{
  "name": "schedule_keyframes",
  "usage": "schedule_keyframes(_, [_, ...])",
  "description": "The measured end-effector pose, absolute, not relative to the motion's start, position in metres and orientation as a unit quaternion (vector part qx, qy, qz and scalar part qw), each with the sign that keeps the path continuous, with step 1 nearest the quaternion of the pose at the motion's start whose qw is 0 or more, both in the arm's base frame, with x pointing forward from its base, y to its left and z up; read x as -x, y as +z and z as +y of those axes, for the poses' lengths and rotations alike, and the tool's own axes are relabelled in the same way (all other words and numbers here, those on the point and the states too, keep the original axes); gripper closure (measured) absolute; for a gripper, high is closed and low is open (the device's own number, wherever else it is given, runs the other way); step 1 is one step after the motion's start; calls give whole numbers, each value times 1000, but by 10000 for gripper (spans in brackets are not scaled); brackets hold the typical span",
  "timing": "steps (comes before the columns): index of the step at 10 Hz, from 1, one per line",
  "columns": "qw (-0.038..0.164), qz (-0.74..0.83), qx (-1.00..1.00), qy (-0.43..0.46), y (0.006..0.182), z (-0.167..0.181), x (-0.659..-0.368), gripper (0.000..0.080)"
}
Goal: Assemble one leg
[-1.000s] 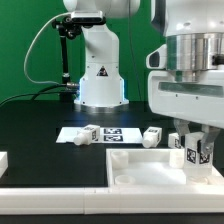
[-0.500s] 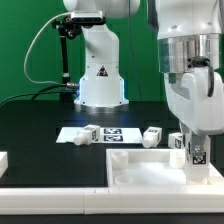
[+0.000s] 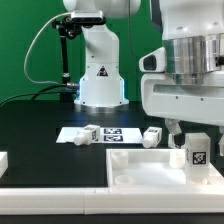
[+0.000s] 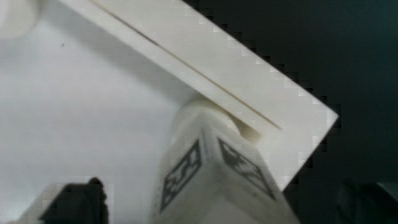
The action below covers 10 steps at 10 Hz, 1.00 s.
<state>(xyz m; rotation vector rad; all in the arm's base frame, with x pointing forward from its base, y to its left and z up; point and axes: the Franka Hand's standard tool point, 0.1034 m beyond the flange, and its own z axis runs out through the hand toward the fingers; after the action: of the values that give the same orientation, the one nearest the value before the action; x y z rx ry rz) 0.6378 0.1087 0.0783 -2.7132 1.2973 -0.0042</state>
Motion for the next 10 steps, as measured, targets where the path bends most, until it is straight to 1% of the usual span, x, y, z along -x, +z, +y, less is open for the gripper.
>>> schedule_keyframes(2, [65, 360, 931, -7, 78, 107, -638, 151])
schedule_keyframes(3, [50, 262, 964, -19, 79, 108, -640, 151])
schedule_keyframes(4, [44, 180, 982, -34, 80, 111, -643, 151])
schedule_keyframes(5, [49, 219, 974, -33, 79, 111, -643, 151])
schedule_keyframes(6, [48, 222, 973, -33, 79, 110, -643, 151])
schedule_keyframes(8, [51, 291, 955, -29, 79, 111, -643, 409])
schedule_keyframes(9, [50, 324, 944, -27, 78, 109, -642, 511])
schedule_keyframes(10, [50, 366, 929, -24, 78, 109, -642, 511])
